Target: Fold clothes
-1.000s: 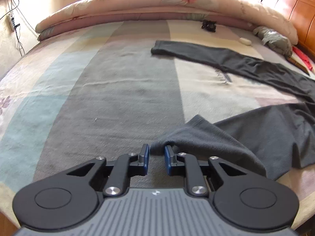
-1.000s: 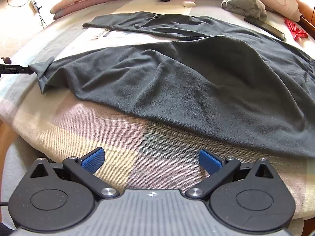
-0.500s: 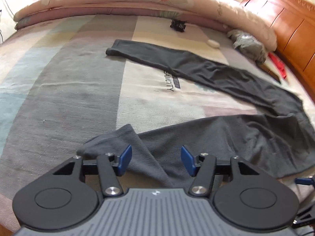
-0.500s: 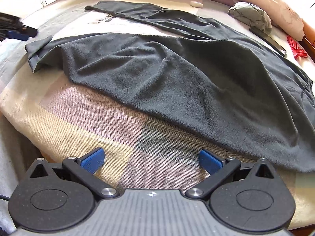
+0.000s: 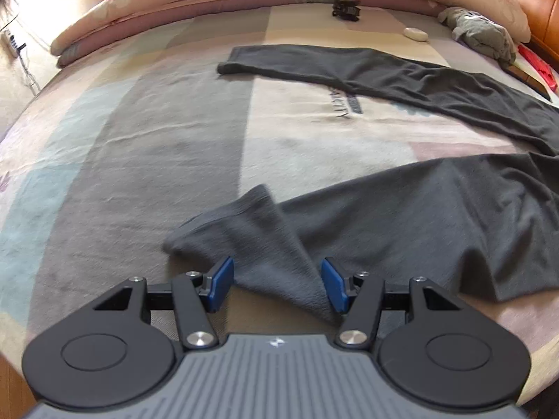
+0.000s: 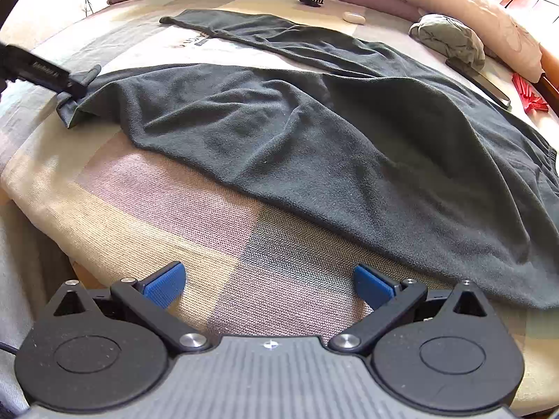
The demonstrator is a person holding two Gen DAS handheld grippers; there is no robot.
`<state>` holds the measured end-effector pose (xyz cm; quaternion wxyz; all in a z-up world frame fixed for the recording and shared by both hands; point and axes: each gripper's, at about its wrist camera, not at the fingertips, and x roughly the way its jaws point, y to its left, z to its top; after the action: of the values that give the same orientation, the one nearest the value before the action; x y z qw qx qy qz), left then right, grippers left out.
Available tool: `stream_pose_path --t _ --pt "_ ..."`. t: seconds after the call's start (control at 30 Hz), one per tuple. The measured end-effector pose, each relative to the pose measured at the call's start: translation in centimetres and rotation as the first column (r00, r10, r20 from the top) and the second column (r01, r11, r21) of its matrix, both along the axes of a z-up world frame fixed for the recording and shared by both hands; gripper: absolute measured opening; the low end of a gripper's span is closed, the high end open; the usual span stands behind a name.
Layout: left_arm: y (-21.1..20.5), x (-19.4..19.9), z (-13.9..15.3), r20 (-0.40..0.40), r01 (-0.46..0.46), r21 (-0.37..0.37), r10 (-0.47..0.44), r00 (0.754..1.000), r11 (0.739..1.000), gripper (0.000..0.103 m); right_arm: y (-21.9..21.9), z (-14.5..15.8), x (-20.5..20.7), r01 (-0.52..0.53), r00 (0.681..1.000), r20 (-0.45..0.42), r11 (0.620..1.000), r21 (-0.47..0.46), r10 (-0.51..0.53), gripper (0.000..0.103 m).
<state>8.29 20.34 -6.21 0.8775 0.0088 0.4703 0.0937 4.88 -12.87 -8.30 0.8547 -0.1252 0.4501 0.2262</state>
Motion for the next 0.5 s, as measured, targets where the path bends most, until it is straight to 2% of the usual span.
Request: stream_pose_path --t 0.17,0.37,0.5 --pt "2.9 -2.3 -0.5 -0.01 -0.081 -0.072 0.081 0.997 0.994 0.06 -0.1 0.0 -0.1 -0.001 1.0 0.006 1.0 0.003 0.001 0.103" --pt "5.6 -4.1 -1.4 -0.03 -0.172 -0.155 0.17 0.985 0.973 0.06 -0.2 0.0 -0.3 -0.004 1.0 0.006 1.0 0.003 0.004 0.103" --pt "6.3 -4.8 -1.6 -0.041 -0.18 -0.163 0.176 0.984 0.97 0.06 -0.1 0.0 -0.3 -0.003 1.0 0.005 1.0 0.001 0.003 0.103"
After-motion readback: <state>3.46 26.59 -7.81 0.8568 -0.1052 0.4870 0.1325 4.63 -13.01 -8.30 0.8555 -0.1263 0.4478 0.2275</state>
